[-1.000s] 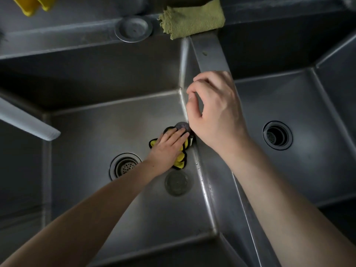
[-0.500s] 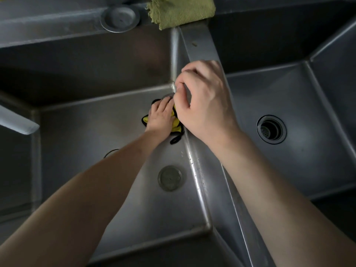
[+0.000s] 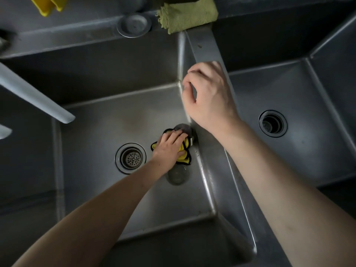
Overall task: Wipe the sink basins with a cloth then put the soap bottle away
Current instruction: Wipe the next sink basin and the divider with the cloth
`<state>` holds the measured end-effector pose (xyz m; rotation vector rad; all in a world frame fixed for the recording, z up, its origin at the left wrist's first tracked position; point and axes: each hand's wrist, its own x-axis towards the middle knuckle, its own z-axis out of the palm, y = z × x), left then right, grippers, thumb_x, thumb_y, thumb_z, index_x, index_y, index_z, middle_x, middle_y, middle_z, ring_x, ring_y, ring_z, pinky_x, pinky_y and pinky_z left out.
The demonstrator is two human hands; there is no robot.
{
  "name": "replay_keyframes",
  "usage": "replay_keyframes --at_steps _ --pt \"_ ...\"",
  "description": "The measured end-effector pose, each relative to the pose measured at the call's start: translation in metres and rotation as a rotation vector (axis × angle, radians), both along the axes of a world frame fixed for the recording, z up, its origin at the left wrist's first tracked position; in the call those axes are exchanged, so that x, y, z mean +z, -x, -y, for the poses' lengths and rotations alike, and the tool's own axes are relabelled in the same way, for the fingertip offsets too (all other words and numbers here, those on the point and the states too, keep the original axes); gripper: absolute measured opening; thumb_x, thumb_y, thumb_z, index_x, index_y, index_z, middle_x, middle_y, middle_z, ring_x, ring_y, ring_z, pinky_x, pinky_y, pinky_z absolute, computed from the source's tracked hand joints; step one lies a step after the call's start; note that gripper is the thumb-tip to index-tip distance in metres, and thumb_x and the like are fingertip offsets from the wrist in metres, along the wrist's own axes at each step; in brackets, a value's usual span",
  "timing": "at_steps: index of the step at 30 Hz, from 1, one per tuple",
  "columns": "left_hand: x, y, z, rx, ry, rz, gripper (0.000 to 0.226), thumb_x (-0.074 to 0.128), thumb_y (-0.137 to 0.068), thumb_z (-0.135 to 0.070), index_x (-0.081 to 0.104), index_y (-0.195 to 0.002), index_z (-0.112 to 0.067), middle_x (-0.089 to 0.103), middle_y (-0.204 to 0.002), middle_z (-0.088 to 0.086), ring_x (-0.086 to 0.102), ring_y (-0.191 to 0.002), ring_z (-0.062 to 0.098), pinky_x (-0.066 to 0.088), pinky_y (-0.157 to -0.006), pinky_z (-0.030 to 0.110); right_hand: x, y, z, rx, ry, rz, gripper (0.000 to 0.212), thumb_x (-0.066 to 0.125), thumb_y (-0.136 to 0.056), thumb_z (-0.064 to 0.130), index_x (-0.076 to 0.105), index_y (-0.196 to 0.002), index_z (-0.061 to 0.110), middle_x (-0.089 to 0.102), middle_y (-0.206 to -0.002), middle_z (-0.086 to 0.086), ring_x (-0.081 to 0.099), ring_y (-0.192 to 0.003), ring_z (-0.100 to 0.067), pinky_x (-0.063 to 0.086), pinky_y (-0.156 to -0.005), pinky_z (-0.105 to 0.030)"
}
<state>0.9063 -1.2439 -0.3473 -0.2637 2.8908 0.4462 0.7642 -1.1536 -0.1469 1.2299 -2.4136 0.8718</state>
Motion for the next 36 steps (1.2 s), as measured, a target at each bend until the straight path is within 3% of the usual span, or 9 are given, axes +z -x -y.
replay_keyframes --at_steps 9,17,24,28,36 --pt "0.004 -0.06 0.016 -0.001 0.013 -0.013 0.069 0.072 -0.089 -0.035 0.04 -0.149 -0.028 0.043 -0.151 -0.003 0.042 -0.131 0.028 0.039 -0.113 0.044 0.003 -0.003 -0.001 0.028 -0.061 -0.004 0.022 0.053 -0.093 0.016 0.07 -0.084 0.005 0.067 -0.096 -0.009 0.058 -0.095 -0.029 0.05 -0.082 -0.04" --pt "0.024 -0.01 0.003 0.263 -0.249 -0.107 0.067 0.068 -0.093 -0.017 0.039 -0.153 -0.016 0.045 -0.152 0.005 0.036 -0.134 0.031 0.031 -0.116 0.041 0.009 -0.023 -0.021 0.05 -0.041 -0.017 0.014 0.057 -0.09 0.009 0.069 -0.084 0.004 0.067 -0.102 -0.011 0.058 -0.097 -0.032 0.05 -0.082 -0.044" --pt "0.017 0.002 -0.046 0.283 -0.309 -0.046 0.063 0.063 -0.096 -0.034 0.04 -0.152 -0.017 0.045 -0.15 0.003 0.033 -0.133 0.028 0.031 -0.116 0.039 0.008 -0.047 -0.053 0.027 -0.054 -0.048 0.013 0.059 -0.09 0.007 0.071 -0.085 0.006 0.068 -0.109 -0.012 0.06 -0.1 -0.034 0.049 -0.086 -0.047" --pt "0.017 -0.013 -0.058 0.227 -0.312 -0.016 0.067 0.066 -0.094 -0.036 0.04 -0.152 -0.015 0.046 -0.15 0.003 0.035 -0.131 0.027 0.029 -0.115 0.034 0.005 -0.05 -0.051 0.009 -0.092 -0.039 0.014 0.057 -0.09 0.009 0.069 -0.083 0.006 0.068 -0.107 -0.011 0.06 -0.099 -0.035 0.049 -0.085 -0.047" --pt "0.026 -0.042 -0.09 0.185 -0.36 0.087 0.064 0.064 -0.095 -0.032 0.037 -0.152 -0.018 0.042 -0.151 0.002 0.036 -0.137 0.027 0.035 -0.116 0.042 0.009 -0.054 -0.049 -0.003 -0.19 -0.042 0.016 0.056 -0.091 0.015 0.068 -0.083 0.007 0.068 -0.108 -0.009 0.059 -0.102 -0.032 0.047 -0.085 -0.043"
